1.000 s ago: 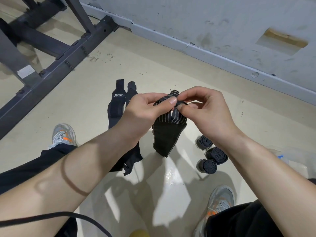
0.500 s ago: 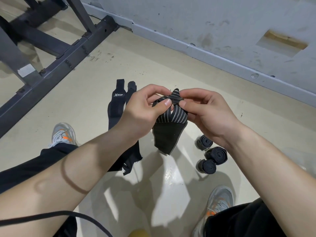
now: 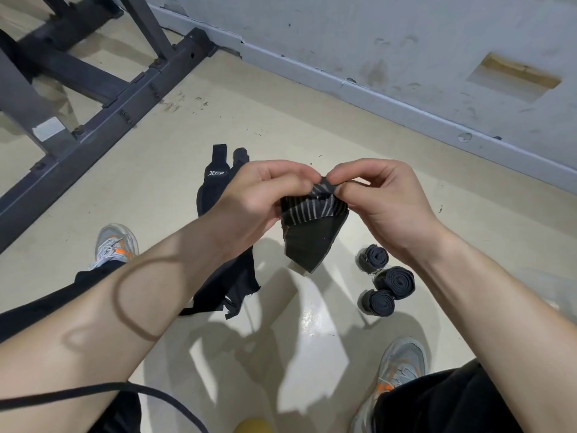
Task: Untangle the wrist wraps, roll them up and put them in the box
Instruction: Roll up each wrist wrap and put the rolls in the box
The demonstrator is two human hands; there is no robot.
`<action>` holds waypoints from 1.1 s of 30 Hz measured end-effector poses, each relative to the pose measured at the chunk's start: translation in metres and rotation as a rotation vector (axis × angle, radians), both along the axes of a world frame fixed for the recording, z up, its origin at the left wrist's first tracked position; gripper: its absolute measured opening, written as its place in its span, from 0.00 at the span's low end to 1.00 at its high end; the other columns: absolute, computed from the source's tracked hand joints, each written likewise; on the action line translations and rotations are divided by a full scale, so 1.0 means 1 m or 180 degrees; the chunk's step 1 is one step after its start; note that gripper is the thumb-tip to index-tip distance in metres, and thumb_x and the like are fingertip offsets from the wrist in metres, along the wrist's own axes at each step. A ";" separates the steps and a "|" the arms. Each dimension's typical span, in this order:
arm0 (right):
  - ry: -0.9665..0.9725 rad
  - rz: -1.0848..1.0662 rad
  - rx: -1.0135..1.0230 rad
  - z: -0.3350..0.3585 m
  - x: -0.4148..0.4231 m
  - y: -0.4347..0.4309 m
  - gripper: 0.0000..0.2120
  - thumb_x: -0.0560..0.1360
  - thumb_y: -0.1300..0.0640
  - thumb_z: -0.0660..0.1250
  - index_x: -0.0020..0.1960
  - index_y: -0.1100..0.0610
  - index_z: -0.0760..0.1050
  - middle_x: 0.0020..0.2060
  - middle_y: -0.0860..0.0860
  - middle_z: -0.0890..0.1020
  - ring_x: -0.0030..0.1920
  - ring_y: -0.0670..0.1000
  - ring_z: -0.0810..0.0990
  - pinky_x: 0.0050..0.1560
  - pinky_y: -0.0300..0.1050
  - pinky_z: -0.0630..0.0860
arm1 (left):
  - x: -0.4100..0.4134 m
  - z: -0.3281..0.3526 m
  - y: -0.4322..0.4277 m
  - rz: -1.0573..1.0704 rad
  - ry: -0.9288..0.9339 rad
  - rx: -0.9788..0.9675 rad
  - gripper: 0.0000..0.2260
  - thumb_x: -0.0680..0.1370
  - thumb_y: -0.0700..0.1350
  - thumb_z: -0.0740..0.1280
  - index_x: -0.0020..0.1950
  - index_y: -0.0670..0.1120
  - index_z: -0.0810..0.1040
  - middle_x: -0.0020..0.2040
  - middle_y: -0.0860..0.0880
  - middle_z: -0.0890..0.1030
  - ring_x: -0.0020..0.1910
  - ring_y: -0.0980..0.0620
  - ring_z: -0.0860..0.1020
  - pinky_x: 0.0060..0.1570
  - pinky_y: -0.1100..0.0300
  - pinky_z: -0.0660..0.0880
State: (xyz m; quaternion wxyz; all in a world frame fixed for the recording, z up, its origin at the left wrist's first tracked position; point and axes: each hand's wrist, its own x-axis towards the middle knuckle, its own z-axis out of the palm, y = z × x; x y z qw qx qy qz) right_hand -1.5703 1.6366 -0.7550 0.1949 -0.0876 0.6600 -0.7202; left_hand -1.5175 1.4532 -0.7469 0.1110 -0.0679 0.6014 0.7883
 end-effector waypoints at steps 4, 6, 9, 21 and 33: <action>0.0112 0.0083 -0.0063 0.000 0.003 -0.003 0.15 0.69 0.71 0.67 0.38 0.54 0.86 0.39 0.51 0.85 0.43 0.51 0.83 0.50 0.45 0.76 | -0.001 -0.004 -0.001 0.0198 0.0203 -0.0494 0.03 0.73 0.44 0.74 0.45 0.46 0.86 0.43 0.47 0.84 0.44 0.50 0.82 0.49 0.56 0.75; -0.0064 0.0078 -0.0163 0.001 0.003 -0.004 0.13 0.69 0.69 0.66 0.38 0.56 0.86 0.36 0.50 0.84 0.41 0.50 0.81 0.48 0.44 0.75 | -0.002 -0.006 -0.002 0.0307 0.0263 -0.0621 0.06 0.67 0.44 0.78 0.42 0.52 0.86 0.44 0.48 0.84 0.46 0.48 0.81 0.52 0.51 0.76; -0.0274 0.0162 -0.0373 0.001 0.003 -0.003 0.07 0.71 0.68 0.70 0.43 0.58 0.84 0.36 0.51 0.83 0.41 0.50 0.81 0.48 0.45 0.76 | -0.001 -0.006 -0.004 0.0302 0.0296 -0.0547 0.09 0.64 0.47 0.79 0.41 0.55 0.84 0.47 0.44 0.83 0.48 0.45 0.80 0.55 0.47 0.76; 0.0264 0.0377 0.0287 -0.001 0.005 0.000 0.05 0.75 0.59 0.72 0.49 0.51 0.83 0.42 0.48 0.84 0.45 0.53 0.80 0.47 0.48 0.79 | -0.001 -0.009 -0.005 0.0587 0.0338 -0.0941 0.16 0.68 0.43 0.77 0.55 0.49 0.82 0.51 0.48 0.86 0.53 0.50 0.85 0.55 0.56 0.81; 0.0492 0.0301 0.0160 0.002 0.004 0.000 0.12 0.75 0.69 0.71 0.47 0.52 0.78 0.44 0.49 0.81 0.46 0.51 0.77 0.44 0.50 0.76 | 0.004 -0.011 0.004 0.0292 0.0825 -0.1037 0.09 0.79 0.33 0.71 0.53 0.46 0.77 0.37 0.57 0.78 0.37 0.59 0.76 0.40 0.68 0.71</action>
